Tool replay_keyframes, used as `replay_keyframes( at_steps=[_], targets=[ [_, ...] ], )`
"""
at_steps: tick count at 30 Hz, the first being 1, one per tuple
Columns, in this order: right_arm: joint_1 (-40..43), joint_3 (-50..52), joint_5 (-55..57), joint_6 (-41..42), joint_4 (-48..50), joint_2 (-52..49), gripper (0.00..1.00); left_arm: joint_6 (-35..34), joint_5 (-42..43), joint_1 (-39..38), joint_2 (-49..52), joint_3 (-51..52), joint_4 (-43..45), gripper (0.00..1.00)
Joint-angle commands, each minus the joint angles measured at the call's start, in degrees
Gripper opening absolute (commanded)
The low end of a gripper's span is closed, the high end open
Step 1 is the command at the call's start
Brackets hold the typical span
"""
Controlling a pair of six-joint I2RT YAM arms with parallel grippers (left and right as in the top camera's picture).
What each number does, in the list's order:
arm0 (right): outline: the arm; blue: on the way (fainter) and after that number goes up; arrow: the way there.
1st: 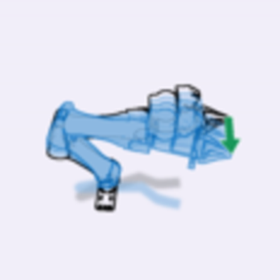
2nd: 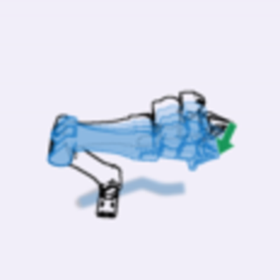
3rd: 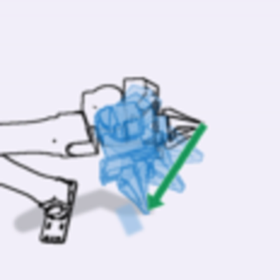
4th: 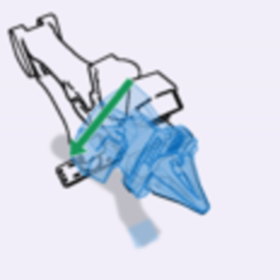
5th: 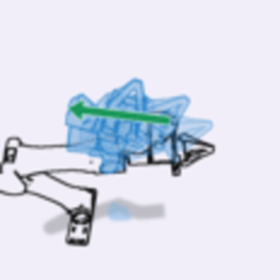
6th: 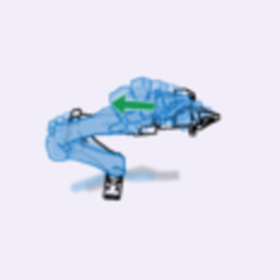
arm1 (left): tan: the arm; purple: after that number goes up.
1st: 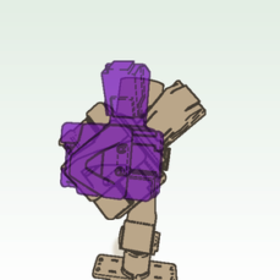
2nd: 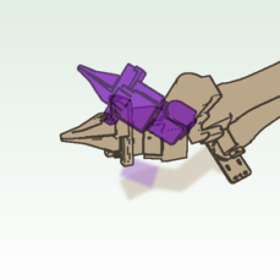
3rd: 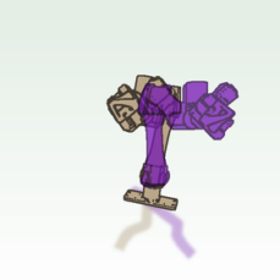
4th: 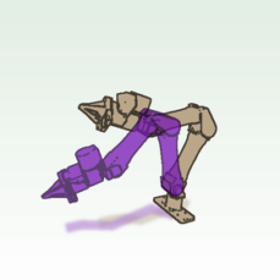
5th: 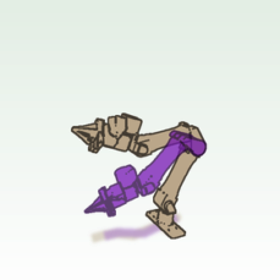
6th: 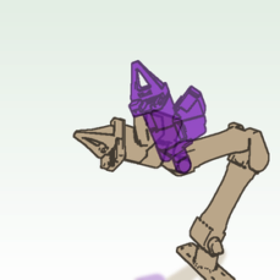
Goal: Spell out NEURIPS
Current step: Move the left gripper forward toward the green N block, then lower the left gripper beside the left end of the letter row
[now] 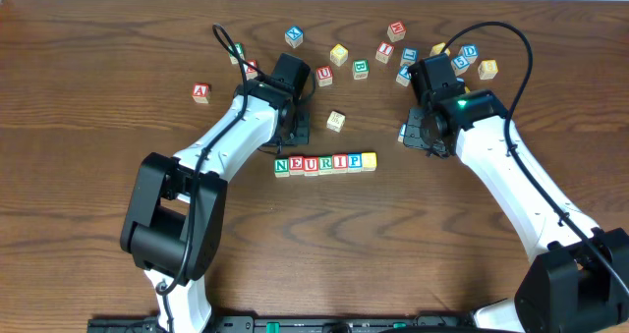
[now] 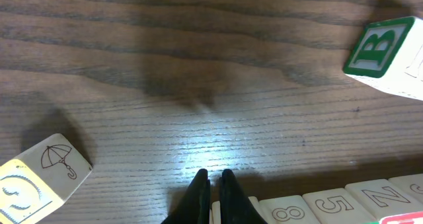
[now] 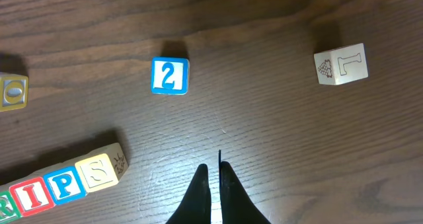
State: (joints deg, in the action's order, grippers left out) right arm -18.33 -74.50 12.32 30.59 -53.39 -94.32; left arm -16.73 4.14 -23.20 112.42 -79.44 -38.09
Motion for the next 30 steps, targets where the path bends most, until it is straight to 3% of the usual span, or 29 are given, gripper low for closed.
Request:
replay_keyframes(
  at_steps=[1,30],
  targets=[
    [0.35,-0.09,1.09,0.66,-0.17,0.72,0.02,-0.57,-0.72,-0.59,0.42,-1.07,-0.07,0.07],
    [0.35,-0.07,1.09,0.66,-0.81,0.72,0.01,-2.51,-0.76,-3.3,1.53,-0.5,-2.14,0.07]
  ],
)
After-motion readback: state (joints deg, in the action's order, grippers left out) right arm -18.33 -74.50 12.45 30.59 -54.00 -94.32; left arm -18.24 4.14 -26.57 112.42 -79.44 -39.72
